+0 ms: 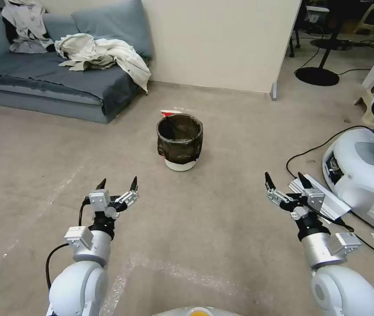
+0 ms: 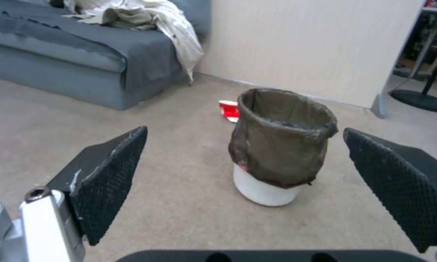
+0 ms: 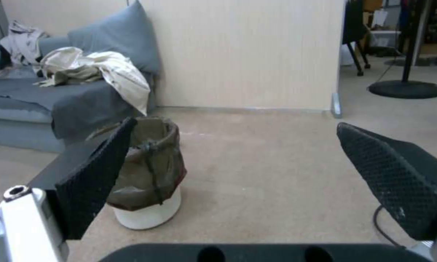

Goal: Pick up the trash can from the floor.

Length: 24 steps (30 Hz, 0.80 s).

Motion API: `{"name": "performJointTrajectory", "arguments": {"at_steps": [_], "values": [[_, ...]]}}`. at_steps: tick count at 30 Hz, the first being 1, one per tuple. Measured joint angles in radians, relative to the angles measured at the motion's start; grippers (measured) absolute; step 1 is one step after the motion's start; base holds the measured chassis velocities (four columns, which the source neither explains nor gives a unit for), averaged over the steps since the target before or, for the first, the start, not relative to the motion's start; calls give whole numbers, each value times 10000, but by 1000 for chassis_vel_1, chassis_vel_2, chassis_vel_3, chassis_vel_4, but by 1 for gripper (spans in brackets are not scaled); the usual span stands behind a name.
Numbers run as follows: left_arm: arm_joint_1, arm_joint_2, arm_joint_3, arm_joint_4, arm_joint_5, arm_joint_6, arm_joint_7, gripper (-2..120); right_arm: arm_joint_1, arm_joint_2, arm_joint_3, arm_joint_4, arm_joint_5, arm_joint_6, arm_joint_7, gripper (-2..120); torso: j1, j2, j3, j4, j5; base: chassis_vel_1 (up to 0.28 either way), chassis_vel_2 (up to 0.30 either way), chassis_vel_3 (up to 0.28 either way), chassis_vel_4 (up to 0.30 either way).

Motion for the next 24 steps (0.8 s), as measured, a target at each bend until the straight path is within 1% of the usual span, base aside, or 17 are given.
{"name": "performJointTrajectory", "arguments": {"at_steps": [8, 16, 21, 24], "values": [[-11, -50, 23, 39, 17, -77, -38, 100, 28, -21, 10, -136, 88, 351, -119, 100, 0, 0, 0, -1, 0, 0, 0, 0, 0], [-37, -93, 25, 128, 141, -208, -51, 100, 52, -1, 11, -391, 251, 704, -476, 100, 0, 0, 0, -1, 0, 0, 0, 0, 0], [-53, -89, 17, 198, 221, -237, -51, 100, 86, 2, 4, -423, 264, 724, -494, 100, 0, 0, 0, -1, 0, 0, 0, 0, 0], [-75, -81, 12, 238, 250, -247, -51, 100, 105, 2, 3, -424, 268, 724, -499, 100, 0, 0, -1, -1, -1, -53, 54, 74, -41]]}}
